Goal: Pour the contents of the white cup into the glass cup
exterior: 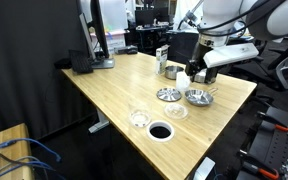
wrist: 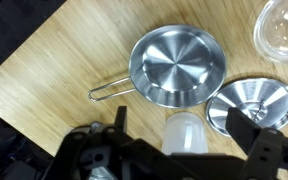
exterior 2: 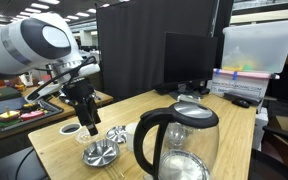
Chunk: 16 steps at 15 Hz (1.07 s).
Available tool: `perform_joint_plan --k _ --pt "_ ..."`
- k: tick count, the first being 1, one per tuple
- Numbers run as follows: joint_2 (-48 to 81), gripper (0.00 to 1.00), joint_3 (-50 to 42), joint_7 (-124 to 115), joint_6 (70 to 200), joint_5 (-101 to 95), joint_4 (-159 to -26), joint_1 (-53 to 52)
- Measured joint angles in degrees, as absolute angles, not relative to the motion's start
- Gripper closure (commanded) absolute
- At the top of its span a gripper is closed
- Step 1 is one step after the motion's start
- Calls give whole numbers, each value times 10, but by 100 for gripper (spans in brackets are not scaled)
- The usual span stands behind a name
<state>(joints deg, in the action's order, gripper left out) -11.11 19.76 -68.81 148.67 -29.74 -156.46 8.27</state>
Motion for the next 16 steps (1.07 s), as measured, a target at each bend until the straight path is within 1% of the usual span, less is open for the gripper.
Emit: perform_joint_plan --k 5,10,16 --pt "-60 0 161 -718 1487 -338 -1528 75" --pt "13 0 118 -759 1487 -380 -1483 34" --pt "70 0 60 -770 1487 -399 -1438 -7"
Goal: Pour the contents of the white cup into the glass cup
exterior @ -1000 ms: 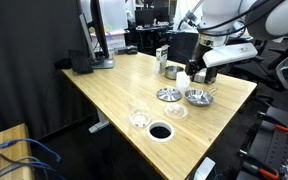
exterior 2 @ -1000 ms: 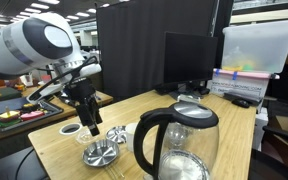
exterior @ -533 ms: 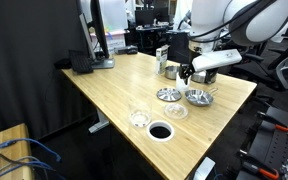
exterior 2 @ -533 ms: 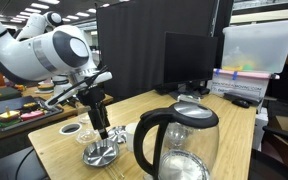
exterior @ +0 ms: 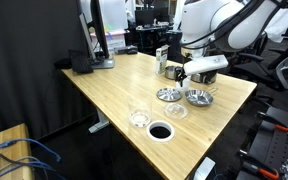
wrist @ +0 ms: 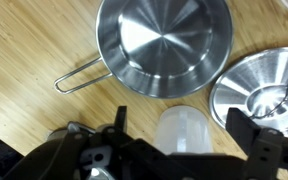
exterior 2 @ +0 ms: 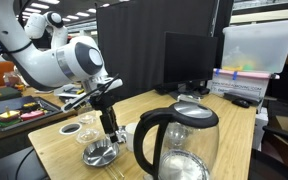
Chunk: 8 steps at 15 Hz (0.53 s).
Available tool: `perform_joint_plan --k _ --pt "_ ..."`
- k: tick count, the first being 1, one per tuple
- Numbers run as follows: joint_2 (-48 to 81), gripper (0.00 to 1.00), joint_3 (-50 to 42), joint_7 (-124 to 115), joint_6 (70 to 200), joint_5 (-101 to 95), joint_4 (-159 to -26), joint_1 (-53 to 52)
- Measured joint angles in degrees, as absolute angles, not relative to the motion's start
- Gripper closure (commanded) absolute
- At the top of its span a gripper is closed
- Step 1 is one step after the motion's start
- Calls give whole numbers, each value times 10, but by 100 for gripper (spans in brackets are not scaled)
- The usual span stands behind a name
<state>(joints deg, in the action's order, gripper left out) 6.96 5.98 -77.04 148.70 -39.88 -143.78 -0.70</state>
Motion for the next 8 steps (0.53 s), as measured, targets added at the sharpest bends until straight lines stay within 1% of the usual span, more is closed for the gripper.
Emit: perform_joint_plan --k 2,3,4,6,7,8 --pt "82 0 49 -770 1487 -399 -1429 -19" --pt "87 7 44 -770 1487 -399 -1426 -24" --pt "93 16 39 -770 1487 -399 -1422 -29" --pt "101 41 29 -770 1487 -399 -1416 -36" --pt "104 49 24 -770 1487 -399 -1414 -38" --pt "106 55 20 -770 1487 -398 -1412 -40"
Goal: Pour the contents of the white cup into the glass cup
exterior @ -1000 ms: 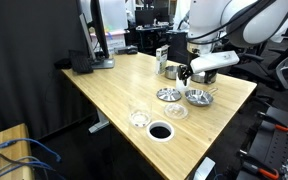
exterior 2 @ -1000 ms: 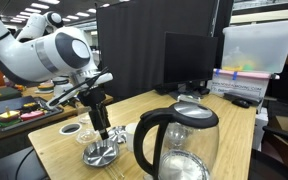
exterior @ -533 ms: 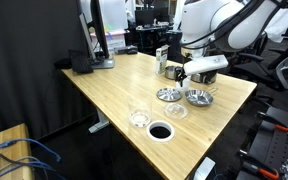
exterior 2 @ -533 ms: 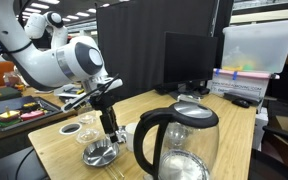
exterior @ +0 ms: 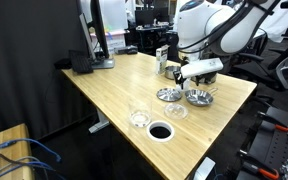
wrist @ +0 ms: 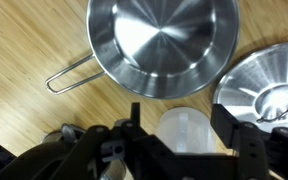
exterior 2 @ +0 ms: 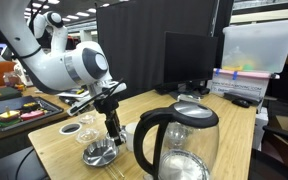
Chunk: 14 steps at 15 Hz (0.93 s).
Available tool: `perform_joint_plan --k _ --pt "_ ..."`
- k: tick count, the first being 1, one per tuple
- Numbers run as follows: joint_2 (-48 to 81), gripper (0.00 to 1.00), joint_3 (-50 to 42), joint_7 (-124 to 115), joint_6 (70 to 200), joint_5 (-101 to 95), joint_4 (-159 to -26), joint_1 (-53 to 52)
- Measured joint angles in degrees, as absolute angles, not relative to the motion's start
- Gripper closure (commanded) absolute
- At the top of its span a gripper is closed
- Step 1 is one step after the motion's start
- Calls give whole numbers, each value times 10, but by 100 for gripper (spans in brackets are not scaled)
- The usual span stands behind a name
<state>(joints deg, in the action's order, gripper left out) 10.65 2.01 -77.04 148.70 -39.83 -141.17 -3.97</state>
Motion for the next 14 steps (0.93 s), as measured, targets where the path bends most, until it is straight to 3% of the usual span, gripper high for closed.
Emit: perform_joint_plan --k 6,14 --pt "113 97 8 -770 1487 -398 -1409 -49" --pt "113 98 3 -770 1487 -399 -1414 -58"
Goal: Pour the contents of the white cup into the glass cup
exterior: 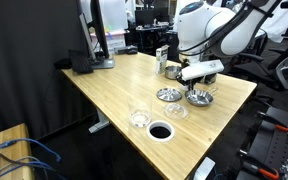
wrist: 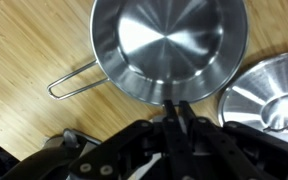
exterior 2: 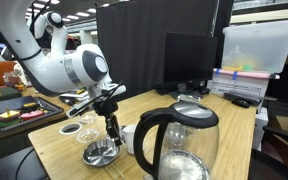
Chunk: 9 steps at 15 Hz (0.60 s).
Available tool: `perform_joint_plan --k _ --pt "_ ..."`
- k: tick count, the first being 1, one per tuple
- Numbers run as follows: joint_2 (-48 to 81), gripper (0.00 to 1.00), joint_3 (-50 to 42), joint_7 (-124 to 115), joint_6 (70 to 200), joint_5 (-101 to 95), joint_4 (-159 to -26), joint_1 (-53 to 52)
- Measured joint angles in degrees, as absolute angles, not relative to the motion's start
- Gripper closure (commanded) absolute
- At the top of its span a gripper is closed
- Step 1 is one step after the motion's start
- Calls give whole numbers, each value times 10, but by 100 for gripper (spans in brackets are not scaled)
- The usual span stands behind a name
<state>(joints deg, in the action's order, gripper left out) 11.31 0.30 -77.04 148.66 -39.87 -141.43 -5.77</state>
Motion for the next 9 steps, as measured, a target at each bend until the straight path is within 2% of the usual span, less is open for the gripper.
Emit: perform_joint_plan --k 9 --pt "79 98 8 -739 1510 -399 -1435 -70"
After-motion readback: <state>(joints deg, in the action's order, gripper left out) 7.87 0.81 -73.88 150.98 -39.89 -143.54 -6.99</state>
